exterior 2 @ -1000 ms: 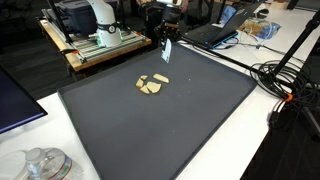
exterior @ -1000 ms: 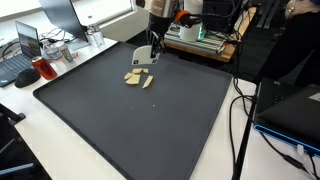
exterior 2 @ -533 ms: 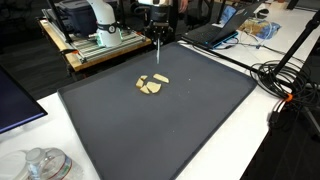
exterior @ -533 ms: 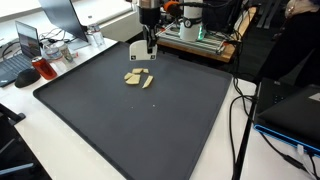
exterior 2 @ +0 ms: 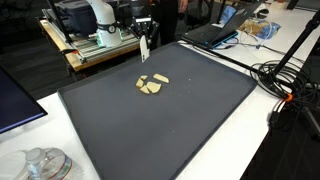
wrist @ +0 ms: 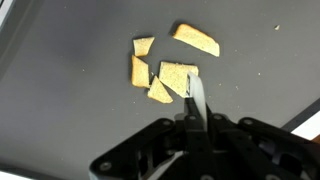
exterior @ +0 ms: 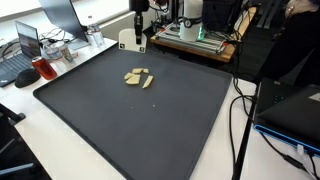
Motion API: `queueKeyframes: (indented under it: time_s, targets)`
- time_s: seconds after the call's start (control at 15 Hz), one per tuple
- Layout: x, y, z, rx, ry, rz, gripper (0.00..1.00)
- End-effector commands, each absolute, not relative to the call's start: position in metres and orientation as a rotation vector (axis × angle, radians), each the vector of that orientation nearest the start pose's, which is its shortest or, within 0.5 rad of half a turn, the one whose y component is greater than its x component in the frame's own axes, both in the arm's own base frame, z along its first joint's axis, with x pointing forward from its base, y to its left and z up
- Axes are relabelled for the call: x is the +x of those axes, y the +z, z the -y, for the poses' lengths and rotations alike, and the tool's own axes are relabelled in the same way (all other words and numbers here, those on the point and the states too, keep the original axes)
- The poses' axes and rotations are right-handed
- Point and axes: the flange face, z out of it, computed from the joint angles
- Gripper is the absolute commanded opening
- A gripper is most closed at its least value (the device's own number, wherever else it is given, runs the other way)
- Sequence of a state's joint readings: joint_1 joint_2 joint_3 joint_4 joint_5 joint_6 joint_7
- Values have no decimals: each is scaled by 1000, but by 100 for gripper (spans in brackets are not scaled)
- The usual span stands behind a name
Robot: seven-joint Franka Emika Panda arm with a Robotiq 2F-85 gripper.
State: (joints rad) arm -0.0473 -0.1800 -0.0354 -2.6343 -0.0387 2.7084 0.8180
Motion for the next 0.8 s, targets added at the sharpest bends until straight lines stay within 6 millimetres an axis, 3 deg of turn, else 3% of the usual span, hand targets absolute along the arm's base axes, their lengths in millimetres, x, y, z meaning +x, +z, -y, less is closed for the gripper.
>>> queueKeyframes:
  time_s: [0.0, 0.47, 0.73]
  targets:
    - [423, 338, 60, -2615, -463, -1375, 1]
    - [419, 315, 113, -2431, -562, -1611, 1]
    - [416, 297, 132, -2353, -430, -1690, 1]
